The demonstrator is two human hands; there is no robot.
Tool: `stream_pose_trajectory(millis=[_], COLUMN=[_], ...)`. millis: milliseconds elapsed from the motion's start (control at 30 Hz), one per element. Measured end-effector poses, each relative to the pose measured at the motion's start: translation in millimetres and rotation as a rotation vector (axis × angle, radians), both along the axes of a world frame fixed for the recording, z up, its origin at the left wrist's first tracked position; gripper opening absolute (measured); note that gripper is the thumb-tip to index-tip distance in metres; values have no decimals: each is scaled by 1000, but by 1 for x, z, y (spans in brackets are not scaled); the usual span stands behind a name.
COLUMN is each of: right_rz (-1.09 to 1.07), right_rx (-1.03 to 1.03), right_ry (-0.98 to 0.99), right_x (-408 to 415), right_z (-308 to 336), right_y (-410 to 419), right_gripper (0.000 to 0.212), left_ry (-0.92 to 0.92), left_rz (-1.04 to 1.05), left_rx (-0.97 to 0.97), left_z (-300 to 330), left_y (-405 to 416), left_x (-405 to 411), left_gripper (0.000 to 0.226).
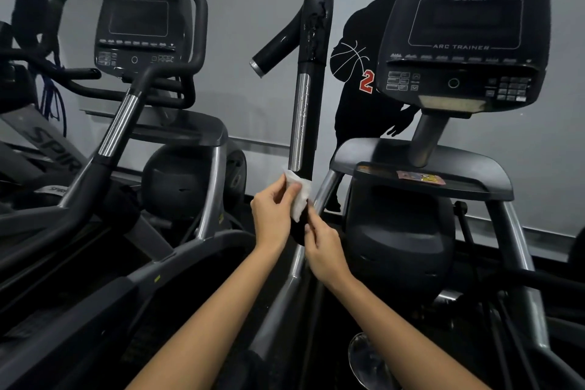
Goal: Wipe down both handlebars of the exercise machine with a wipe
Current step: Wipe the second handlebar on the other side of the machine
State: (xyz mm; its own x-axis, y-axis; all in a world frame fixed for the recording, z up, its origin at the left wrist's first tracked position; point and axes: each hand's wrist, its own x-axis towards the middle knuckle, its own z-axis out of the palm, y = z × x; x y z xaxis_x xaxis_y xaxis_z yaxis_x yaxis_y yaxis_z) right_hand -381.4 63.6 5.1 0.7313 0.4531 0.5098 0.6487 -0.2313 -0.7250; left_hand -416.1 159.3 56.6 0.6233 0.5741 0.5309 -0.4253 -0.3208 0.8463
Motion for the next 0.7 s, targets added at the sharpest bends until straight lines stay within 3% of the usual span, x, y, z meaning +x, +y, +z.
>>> stream_pose_trajectory(millis=[300, 400, 533, 700], right_rz=[-62, -60, -49, -53], right_rx=[-22, -31, -47, -45], right_ry=[-5, -26, -9, -21], right_x=[11, 12, 12, 9], right_z=[-5, -4, -3, 1], right_y=[-1, -1, -2, -3], right_gripper=[46, 44, 44, 51], left_ry=[32, -12, 1, 41], left_rz=[-59, -16, 5, -24], left_rx=[-6, -49, -47, 30], left_z=[-21, -7, -2, -6], left_y=[7, 1, -5, 0], left_x=[-4, 4, 4, -6], left_gripper=[22, 6, 45, 14])
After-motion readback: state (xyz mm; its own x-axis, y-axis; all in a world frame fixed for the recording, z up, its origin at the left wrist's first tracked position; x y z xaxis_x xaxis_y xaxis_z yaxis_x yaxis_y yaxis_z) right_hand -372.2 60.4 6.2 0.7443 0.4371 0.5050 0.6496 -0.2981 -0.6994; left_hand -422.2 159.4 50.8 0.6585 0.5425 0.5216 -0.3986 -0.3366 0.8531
